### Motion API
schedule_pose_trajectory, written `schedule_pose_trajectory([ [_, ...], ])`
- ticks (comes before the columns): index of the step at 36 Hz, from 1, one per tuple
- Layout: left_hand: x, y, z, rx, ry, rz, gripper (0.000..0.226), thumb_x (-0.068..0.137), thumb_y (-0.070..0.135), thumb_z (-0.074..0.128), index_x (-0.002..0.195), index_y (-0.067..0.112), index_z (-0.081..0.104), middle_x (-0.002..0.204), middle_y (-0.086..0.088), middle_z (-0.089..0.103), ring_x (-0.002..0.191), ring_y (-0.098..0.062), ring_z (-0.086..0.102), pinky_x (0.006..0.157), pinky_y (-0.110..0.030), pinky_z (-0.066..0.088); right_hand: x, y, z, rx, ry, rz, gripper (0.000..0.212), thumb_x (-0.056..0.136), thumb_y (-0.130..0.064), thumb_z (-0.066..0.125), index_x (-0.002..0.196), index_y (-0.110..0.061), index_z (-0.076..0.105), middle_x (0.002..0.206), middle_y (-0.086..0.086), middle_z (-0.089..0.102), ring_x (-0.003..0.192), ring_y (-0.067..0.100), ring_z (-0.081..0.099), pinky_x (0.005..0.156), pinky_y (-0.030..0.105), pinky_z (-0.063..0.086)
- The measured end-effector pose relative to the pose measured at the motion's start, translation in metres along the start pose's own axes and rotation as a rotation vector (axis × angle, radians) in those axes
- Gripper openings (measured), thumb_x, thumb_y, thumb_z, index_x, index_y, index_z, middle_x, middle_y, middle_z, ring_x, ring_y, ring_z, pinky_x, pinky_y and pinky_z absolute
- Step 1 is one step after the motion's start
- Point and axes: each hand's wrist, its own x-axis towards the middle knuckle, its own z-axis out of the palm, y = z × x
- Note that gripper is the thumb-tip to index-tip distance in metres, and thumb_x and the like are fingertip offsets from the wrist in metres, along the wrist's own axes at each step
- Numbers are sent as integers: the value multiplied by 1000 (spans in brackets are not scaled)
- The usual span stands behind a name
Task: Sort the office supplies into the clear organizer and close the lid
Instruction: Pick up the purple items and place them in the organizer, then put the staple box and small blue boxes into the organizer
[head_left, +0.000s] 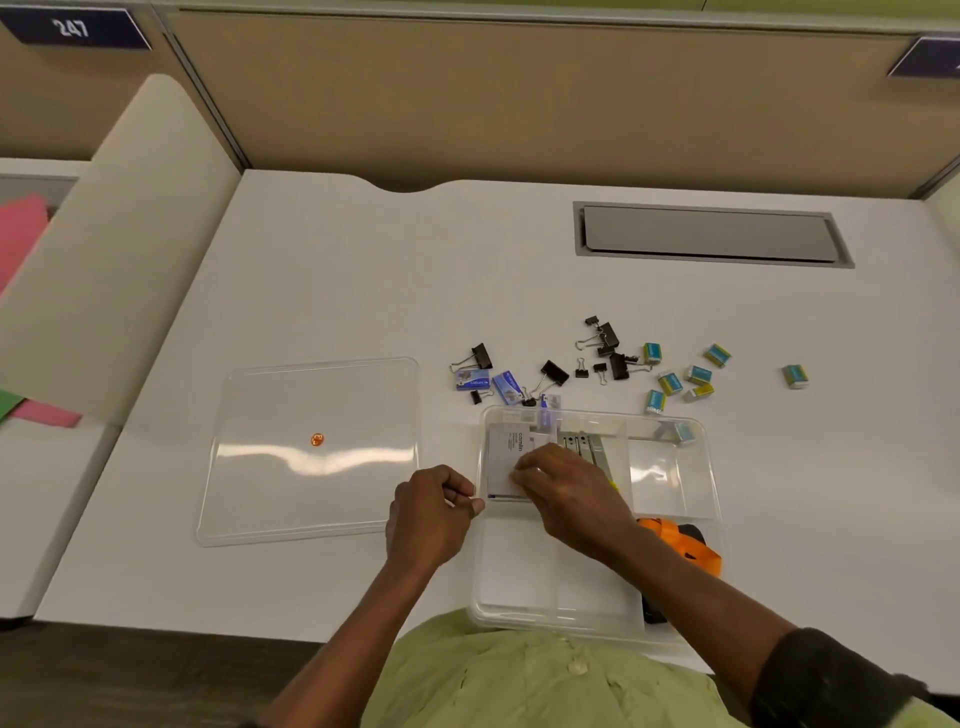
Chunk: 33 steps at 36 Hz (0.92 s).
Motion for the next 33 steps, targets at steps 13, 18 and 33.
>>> schedule_pose_trajectory([
  [13,57,32,-27,194,-72,4,36,73,56,85,84,26,69,90,4,72,92,-21,70,85,-38,59,76,48,-34,148,76,572,23,89,-38,69,106,-22,68,98,-1,68,92,16,62,74,38,56],
  [18,90,56,-30,316,142,197,30,88,41,77,107,19,68,109,-3,70,102,-27,66,84,-40,55,115,69,-42,108,-272,791,47,77,-53,79,97,-14,63,96,5,69,87,22,63,71,35,52],
  [33,153,56,1,609,39,570,50,84,14,80,129,11,58,127,-8,59,117,-26,55,80,-37,54,131,73,-30,171,-421,988,49,76,-31,83,113,-14,56,105,5,60,98,26,58,74,33,45],
])
